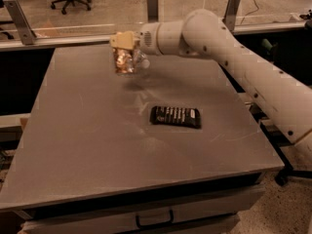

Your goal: Place orange can upright

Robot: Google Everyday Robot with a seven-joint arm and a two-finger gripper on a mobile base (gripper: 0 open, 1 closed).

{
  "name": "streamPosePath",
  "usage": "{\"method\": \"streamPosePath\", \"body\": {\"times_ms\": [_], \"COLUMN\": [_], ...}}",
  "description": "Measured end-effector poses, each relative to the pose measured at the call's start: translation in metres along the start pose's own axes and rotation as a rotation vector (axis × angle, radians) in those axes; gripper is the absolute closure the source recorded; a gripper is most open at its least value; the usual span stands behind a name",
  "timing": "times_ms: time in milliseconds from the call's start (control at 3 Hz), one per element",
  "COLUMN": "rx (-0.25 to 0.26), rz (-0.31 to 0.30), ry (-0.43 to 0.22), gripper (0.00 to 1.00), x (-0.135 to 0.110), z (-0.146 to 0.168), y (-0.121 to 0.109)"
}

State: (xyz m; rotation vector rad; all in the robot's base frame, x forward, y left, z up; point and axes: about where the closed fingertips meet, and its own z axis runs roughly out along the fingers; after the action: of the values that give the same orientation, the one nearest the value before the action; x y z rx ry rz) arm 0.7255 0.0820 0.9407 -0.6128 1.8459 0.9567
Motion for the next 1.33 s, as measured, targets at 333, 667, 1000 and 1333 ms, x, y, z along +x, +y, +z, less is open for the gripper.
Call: {"method": "streamPosePath", "body": {"times_ms": [333, 667, 1000, 1333], "rx": [0.005, -0.045, -0.149, -0.253], "rz": [-0.025, 0.008, -0.047, -0.172], "ry": [0.004, -0.009, -0.061, -0.093], "gripper": [1.00, 1.00, 1.00, 1.00], "x": [0.010, 0.010, 0.020, 0.029], "z": [-0.003, 0.000, 0.007, 0.011], "y": [-0.006, 0.001, 0.012, 0.030]}}
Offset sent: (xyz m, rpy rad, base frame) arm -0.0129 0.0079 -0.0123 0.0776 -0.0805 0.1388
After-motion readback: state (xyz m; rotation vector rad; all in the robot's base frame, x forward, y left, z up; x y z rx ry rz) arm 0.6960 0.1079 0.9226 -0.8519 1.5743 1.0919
